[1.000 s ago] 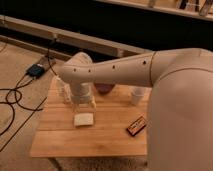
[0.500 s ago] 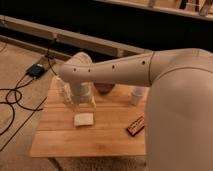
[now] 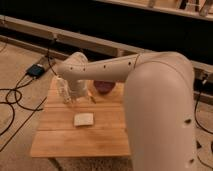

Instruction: Place the pepper on the white sponge

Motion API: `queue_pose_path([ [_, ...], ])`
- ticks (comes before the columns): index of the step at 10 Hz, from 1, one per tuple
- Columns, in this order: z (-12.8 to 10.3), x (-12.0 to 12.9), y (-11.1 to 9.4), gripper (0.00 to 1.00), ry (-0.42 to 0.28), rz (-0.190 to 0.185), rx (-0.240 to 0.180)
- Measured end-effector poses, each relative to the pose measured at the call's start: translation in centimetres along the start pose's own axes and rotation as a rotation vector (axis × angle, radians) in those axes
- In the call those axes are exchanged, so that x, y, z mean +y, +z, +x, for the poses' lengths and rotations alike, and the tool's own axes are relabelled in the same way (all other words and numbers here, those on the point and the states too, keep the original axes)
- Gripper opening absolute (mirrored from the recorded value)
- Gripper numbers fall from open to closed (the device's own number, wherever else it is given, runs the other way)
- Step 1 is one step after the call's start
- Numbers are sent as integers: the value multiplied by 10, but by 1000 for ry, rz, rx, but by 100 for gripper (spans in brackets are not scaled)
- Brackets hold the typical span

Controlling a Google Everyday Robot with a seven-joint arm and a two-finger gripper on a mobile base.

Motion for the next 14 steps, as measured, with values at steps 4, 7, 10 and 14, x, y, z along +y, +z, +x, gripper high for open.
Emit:
queue_pose_path([
  [4, -38, -21, 31, 65, -97, 4, -8],
  [7, -64, -43, 49, 65, -120, 12, -12],
  [10, -77, -57, 69, 65, -130, 8, 5],
  [14, -93, -73, 88, 65, -134, 9, 26],
])
